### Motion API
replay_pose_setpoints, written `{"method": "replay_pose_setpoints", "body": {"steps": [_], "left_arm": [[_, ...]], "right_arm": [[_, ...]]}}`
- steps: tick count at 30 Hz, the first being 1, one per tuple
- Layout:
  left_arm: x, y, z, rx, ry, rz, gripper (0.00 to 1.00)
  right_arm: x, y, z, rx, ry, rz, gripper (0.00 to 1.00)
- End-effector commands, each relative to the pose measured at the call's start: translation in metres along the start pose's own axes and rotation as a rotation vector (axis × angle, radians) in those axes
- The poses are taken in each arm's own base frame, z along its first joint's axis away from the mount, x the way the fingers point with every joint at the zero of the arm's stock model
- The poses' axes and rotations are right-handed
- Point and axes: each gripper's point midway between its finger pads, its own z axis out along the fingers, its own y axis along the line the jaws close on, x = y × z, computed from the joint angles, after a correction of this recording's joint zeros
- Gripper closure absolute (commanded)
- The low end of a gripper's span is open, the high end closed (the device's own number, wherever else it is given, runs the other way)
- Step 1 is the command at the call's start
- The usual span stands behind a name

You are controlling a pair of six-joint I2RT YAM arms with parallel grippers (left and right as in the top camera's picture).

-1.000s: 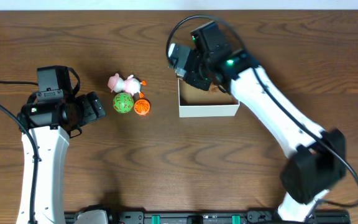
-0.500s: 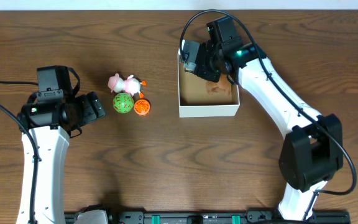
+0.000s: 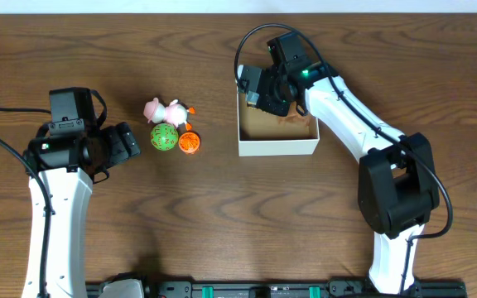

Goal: Pack container
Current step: 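Carry the truck into the box beside the bear and release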

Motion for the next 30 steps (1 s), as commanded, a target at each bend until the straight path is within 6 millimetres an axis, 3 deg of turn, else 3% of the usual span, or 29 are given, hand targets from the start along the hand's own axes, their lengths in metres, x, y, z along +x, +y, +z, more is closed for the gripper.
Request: {"method": "replay_pose_setpoints", "body": {"steps": [1,2,3,4,8,13,16,19,27,30], "left_arm": [[-0.006,-0.001,-0.004,0.005,-0.015,0.012,0.02],[-0.006,-0.001,-0.004,0.006,-0.015,0.012,0.02],[-0.006,-0.001,-0.004,0.005,-0.015,0.012,0.02],[-0.006,-0.001,-0.004,0.005,-0.015,0.012,0.02],[-0.006,-0.001,-0.004,0.005,-0.015,0.012,0.02],[-0.006,-0.001,-0.004,0.006,-0.015,0.012,0.02],[-0.006,-0.001,-0.004,0.005,-0.015,0.012,0.02],[-0.007,-0.001,-0.004,0.006,-0.016,0.011,0.02],[-0.013,-0.008,-0.004,0.044,-0.037,-0.192,0.02],[-0.021,-0.037,-0.004,0.192,-0.049,-0.039,0.02]], "right_arm": [[-0.015,-0.01,-0.018,0.069,-0.005,0.011,0.37],[-0.019,-0.011,-0.024,0.077,-0.015,0.017,0.34],[-0.024,-0.012,-0.031,0.087,-0.029,0.025,0.23],[-0.029,-0.014,-0.038,0.099,-0.043,0.032,0.01],[-0.048,-0.02,-0.078,0.158,-0.105,0.065,0.01],[-0.049,-0.041,-0.147,0.27,-0.175,0.337,0.01],[-0.027,-0.05,-0.189,0.283,-0.22,0.669,0.01],[-0.002,-0.049,-0.209,0.246,-0.218,0.884,0.01],[0.067,-0.022,-0.216,-0.011,-0.115,1.175,0.01],[0.087,-0.026,-0.218,0.003,-0.092,1.26,0.01]]}}
